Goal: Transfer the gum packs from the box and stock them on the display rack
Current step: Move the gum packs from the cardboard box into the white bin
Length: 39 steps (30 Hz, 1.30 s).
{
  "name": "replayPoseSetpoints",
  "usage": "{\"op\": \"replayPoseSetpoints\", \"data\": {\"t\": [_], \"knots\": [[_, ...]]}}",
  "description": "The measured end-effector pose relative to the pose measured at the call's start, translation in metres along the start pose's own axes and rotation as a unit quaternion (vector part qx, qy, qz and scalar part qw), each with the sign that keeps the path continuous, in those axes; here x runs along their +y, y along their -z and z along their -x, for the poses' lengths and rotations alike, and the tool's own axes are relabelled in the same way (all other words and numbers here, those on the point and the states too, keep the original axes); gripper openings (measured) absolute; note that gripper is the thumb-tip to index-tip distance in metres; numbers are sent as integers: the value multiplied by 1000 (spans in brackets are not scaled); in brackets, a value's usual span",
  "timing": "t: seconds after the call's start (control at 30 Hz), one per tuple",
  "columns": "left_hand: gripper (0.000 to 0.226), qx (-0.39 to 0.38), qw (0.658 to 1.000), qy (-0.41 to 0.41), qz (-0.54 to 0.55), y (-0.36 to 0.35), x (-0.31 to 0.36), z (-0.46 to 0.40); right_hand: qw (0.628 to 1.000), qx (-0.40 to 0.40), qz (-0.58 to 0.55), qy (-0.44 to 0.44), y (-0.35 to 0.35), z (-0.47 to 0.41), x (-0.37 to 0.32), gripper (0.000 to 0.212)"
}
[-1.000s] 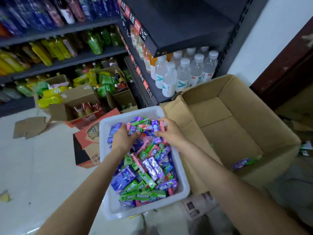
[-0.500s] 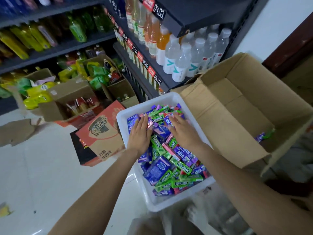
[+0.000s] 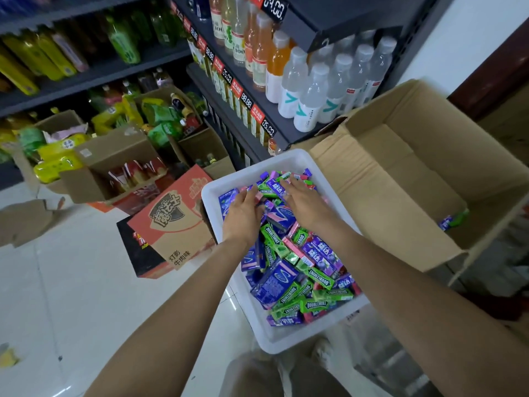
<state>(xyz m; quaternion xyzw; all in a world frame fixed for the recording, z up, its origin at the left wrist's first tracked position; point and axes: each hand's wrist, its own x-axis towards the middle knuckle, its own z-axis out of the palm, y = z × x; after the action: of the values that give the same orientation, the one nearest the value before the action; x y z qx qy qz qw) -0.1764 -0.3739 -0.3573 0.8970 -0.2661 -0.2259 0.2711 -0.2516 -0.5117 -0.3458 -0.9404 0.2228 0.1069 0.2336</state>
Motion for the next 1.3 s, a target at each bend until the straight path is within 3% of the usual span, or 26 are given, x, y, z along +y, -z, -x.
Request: {"op": "replayPoseSetpoints", "data": {"t": [0.13,0.23,0.4,0.57,0.7,0.83,1.0,1.1,1.3], "knots": [[45,37,998,-18,-38,5,13,4,987,105,-114,-29,14,22,10,38],[38,56,996,-69,11,6,41,7,973,144,-164,-71,34,44,32,29],[25,-23,984,-123,129,-8,114,6,919,210,-312,-120,68,74,77,24],[24,-70,975,-63,201,-49,180,-4,865,260,-398,-159,104,92,134,22],[63,-79,981,-4,177,-88,210,-16,861,212,-403,-226,115,83,206,25],[90,-29,980,58,186,-115,221,-22,895,94,-374,-226,103,56,264,24],[96,-10,953,130,275,-129,226,-24,918,-44,-324,-225,82,28,288,31],[86,-9,928,158,338,-127,233,-24,924,-126,-288,-217,77,21,284,38],[81,-14,898,169,406,-131,237,-22,918,-216,-300,-144,72,10,261,50]]}}
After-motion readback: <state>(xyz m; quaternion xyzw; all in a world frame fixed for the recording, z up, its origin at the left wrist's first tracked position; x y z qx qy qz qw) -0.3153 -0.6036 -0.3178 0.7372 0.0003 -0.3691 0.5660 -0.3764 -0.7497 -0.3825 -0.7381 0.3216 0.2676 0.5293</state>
